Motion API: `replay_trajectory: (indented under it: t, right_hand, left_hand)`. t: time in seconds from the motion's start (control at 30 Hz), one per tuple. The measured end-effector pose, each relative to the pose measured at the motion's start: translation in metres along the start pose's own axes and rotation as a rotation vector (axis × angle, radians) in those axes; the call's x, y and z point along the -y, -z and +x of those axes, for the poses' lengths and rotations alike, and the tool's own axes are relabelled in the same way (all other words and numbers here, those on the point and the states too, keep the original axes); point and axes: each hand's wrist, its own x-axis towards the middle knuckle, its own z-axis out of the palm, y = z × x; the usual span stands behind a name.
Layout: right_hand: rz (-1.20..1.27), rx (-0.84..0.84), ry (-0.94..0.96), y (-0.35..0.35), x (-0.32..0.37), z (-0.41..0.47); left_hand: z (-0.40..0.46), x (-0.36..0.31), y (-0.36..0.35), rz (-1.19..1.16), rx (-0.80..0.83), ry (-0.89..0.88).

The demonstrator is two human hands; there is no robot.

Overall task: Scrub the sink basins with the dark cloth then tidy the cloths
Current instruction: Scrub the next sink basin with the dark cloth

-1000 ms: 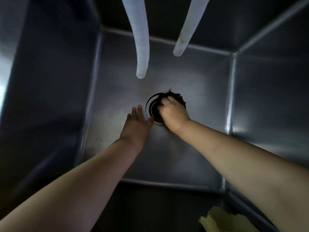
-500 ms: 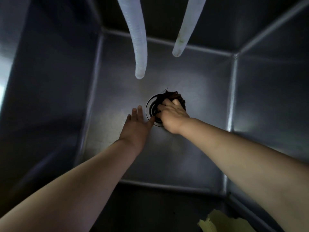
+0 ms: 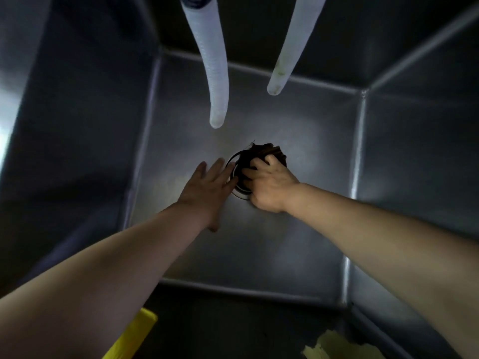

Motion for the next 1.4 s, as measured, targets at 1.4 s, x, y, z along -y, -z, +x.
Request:
replay_trajectory:
  t: [1.4]
  right_hand:
    - [0.713,-0.252,-0.491,-0.014,0.02,0.007]
  left_hand:
    - [0.003,0.006,-0.014,-0.154,-0.048,0.0]
